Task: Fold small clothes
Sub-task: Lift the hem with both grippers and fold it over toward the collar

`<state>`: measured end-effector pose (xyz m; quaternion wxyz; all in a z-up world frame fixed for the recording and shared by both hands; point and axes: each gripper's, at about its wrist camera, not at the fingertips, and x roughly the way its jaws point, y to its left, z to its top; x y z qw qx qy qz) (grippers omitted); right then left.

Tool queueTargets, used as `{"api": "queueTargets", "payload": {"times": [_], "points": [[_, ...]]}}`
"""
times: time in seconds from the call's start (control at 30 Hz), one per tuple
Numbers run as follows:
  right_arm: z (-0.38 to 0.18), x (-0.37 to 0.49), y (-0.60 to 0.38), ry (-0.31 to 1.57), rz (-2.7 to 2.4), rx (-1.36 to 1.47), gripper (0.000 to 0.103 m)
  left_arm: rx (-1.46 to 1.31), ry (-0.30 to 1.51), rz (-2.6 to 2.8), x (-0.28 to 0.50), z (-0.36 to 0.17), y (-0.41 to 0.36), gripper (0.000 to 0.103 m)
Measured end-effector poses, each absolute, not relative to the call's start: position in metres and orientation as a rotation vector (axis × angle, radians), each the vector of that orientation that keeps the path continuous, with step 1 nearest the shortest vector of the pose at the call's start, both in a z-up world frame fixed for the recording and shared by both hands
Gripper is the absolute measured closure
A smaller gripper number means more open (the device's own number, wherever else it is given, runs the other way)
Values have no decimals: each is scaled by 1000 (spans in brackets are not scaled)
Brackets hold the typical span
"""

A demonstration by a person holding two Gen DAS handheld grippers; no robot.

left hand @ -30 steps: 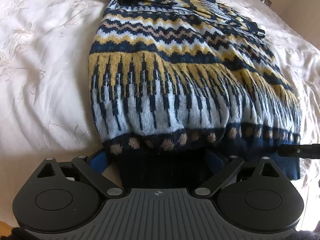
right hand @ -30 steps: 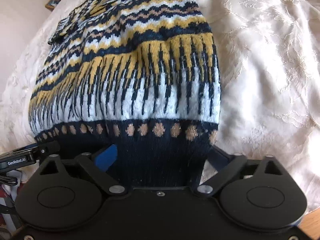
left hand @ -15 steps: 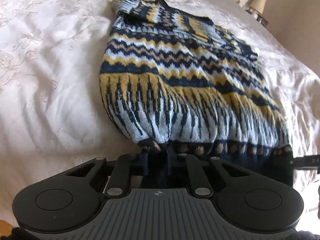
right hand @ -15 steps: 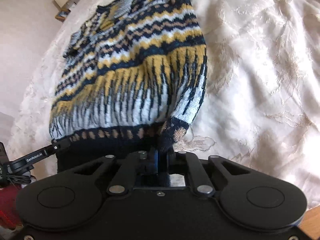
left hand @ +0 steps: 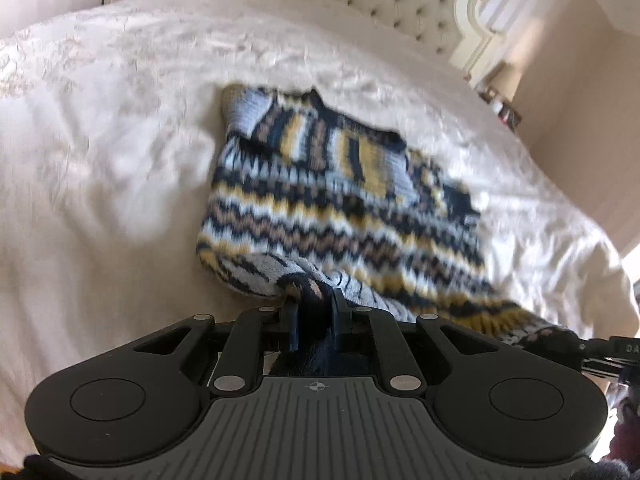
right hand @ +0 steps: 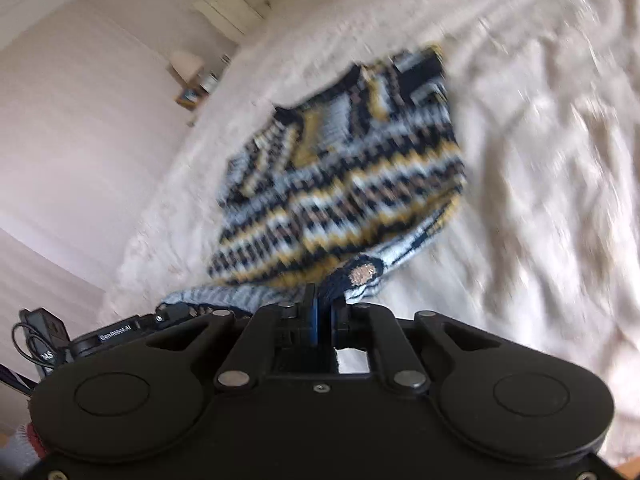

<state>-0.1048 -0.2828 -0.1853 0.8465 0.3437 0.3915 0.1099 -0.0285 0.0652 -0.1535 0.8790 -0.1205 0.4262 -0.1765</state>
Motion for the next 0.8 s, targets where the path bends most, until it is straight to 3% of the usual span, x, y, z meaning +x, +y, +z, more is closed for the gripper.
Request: {"api": "queueTargets", "payload": {"times": [0.47, 0.8], "points": [[-138, 14, -311, 687, 192, 778, 91, -313, 778, -377, 80, -105, 58, 89], [-154, 118, -329, 718, 110, 810, 91, -277, 817, -404, 184, -119, 36, 89]]}}
